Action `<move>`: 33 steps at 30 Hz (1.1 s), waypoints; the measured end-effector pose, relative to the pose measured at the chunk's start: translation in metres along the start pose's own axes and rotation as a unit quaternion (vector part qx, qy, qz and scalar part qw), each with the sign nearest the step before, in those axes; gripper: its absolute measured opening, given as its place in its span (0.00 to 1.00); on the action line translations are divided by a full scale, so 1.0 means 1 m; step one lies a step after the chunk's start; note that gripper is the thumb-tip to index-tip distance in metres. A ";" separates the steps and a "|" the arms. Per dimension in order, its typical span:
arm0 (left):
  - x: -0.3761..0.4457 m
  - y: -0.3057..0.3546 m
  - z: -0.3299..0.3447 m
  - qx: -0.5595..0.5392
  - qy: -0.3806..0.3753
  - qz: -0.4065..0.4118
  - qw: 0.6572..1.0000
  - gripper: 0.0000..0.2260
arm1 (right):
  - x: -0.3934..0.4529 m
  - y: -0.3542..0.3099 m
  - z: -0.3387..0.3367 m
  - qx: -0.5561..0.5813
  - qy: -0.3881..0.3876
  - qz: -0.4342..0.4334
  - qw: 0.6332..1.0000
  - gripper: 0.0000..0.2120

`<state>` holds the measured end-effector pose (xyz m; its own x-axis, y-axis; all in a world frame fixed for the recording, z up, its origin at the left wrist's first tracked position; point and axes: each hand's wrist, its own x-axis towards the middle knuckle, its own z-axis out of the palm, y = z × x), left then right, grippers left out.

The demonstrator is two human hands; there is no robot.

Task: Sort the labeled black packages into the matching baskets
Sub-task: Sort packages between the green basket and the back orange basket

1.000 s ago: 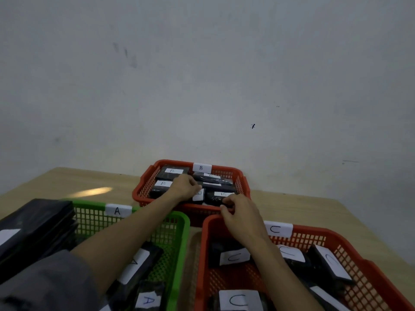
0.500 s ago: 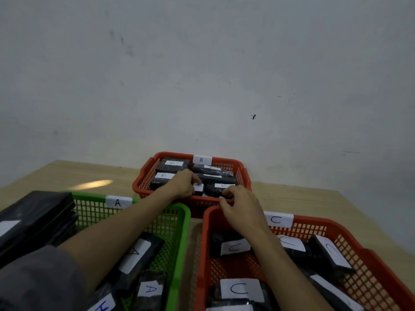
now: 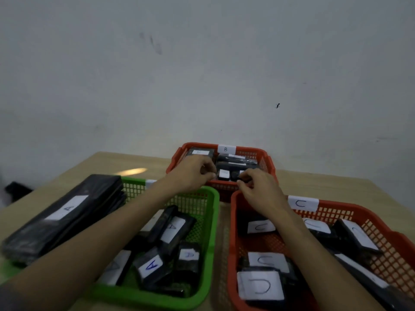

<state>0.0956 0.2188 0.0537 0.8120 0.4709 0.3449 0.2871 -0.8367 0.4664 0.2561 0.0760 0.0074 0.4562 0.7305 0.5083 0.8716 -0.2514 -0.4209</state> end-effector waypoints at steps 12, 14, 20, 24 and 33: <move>-0.137 -0.013 -0.054 -0.036 -0.482 -0.010 0.875 0.15 | -0.045 -0.096 0.005 -0.002 -0.111 -0.111 0.988 0.12; -0.139 -0.013 -0.054 -0.042 -0.480 0.006 0.876 0.14 | -0.051 -0.100 0.013 0.001 -0.112 -0.104 0.988 0.12; -0.139 -0.018 -0.044 -0.024 -0.444 0.022 0.895 0.10 | -0.062 -0.100 0.026 -0.005 -0.092 -0.078 0.993 0.10; -0.140 -0.024 -0.040 -0.015 -0.372 0.006 0.928 0.08 | -0.069 -0.102 0.026 -0.021 -0.062 -0.092 0.994 0.12; -0.138 -0.035 -0.061 -0.048 -0.258 -0.057 0.963 0.11 | -0.071 -0.105 0.025 0.006 -0.031 -0.075 0.997 0.11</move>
<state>-0.0578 0.1996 0.0395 0.9298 0.3351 -0.1522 0.3606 -0.7468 0.5588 0.1276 0.0659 -0.0034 0.3081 0.7969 0.5196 0.9268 -0.1282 -0.3530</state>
